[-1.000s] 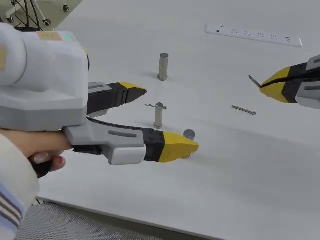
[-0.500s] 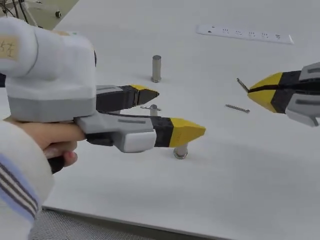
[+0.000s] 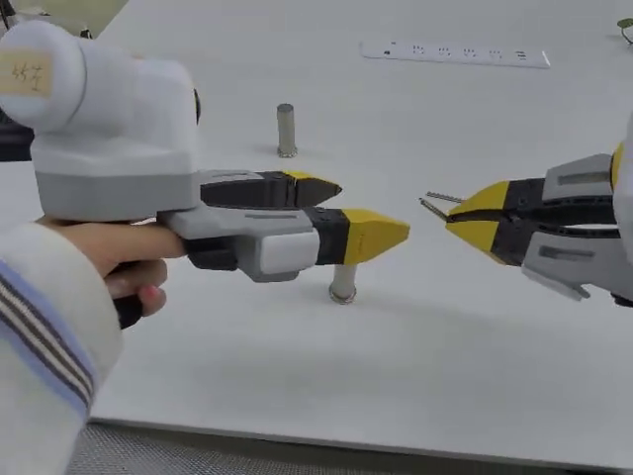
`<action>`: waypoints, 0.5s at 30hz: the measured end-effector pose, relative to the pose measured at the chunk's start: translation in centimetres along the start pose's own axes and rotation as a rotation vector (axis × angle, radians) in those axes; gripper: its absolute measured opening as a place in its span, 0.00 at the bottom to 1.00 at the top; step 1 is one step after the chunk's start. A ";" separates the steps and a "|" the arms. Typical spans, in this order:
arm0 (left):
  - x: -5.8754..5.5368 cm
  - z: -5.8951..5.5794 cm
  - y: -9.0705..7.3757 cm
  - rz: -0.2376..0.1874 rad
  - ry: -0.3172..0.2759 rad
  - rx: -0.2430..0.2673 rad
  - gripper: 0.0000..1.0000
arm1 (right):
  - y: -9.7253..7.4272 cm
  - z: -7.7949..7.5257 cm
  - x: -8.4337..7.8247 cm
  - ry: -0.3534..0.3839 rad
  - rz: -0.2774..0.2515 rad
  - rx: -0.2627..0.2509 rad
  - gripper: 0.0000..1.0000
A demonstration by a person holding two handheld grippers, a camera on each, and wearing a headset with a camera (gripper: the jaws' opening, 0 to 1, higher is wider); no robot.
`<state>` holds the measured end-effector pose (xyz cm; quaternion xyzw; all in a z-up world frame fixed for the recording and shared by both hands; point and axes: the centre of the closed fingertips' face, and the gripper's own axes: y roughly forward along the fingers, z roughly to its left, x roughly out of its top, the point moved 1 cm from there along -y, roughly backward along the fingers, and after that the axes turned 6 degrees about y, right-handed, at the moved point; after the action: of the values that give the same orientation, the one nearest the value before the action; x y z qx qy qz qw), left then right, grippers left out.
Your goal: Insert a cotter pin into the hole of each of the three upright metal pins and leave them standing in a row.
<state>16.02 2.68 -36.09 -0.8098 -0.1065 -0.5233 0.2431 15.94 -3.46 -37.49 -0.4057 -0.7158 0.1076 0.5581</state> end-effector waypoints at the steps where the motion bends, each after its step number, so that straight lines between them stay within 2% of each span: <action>1: -0.1 -0.2 0.2 0.003 -0.005 -0.010 0.44 | 0.0 0.1 0.1 -0.001 -0.002 -0.001 0.00; 5: -0.5 -0.9 0.9 0.016 -0.019 -0.037 0.39 | -0.2 0.8 0.5 -0.011 -0.007 -0.006 0.00; 10: -0.5 -1.5 1.4 0.004 -0.065 -0.070 0.28 | -0.2 1.4 0.5 -0.027 -0.001 -0.009 0.00; 15: -0.7 -2.1 1.9 0.013 -0.078 -0.088 0.20 | -0.2 1.9 0.5 -0.011 0.003 -0.011 0.00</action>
<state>14.86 0.10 -36.59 -0.8402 -0.0877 -0.4937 0.2065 14.14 -2.62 -37.68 -0.4091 -0.7188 0.1065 0.5519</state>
